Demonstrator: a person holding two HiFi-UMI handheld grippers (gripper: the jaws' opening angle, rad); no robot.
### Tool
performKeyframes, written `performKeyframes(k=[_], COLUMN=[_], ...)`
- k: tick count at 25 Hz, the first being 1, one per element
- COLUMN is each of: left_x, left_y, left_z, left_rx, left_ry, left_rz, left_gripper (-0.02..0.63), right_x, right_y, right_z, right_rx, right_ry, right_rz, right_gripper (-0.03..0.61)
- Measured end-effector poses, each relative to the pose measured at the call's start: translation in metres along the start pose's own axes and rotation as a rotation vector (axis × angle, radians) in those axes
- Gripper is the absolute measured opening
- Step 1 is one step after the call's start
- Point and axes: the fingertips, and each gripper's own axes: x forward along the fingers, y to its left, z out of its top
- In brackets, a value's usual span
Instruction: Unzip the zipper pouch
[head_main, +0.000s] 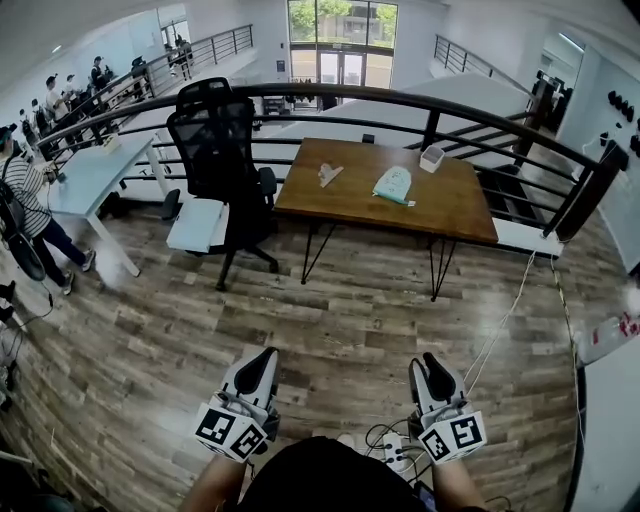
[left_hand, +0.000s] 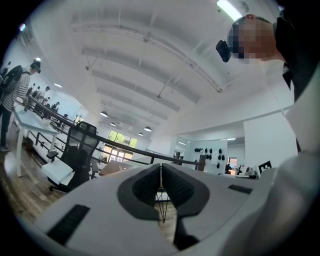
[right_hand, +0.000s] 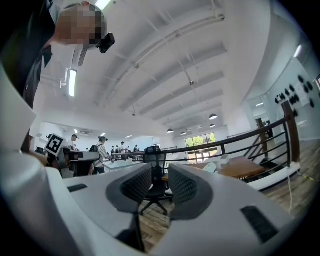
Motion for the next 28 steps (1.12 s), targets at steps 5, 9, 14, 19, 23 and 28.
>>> performKeyframes(k=[5, 9, 14, 19, 23, 28], left_x=[0.010, 0.024, 0.037, 0.040, 0.043, 0.043], left_y=[-0.015, -0.023, -0.036, -0.045, -0.055, -0.067], left_z=[-0.005, -0.011, -0.011, -0.013, -0.010, -0.015], left_rx=[0.029, 0.039, 0.048, 0.036, 0.046, 0.065], left_ry=[-0.006, -0.002, -0.028, -0.031, -0.031, -0.013], left_rz=[-0.002, 0.000, 0.007, 0.026, 0.035, 0.033], left_gripper=[0.019, 0.173, 0.243, 0.272, 0.278, 0.278], right_x=[-0.014, -0.020, -0.030, -0.047, -0.057, -0.065], right_y=[-0.019, -0.034, -0.059, -0.076, -0.084, -0.095], right_z=[-0.003, -0.001, 0.004, 0.008, 0.005, 0.002], right_rx=[0.027, 0.028, 0.044, 0.048, 0.016, 0.009], right_ry=[-0.004, -0.006, -0.027, -0.036, -0.023, -0.025], right_rz=[-0.018, -0.029, -0.039, -0.063, -0.066, -0.081], right_gripper=[0.254, 0.350, 0.351, 0.350, 0.335, 0.304])
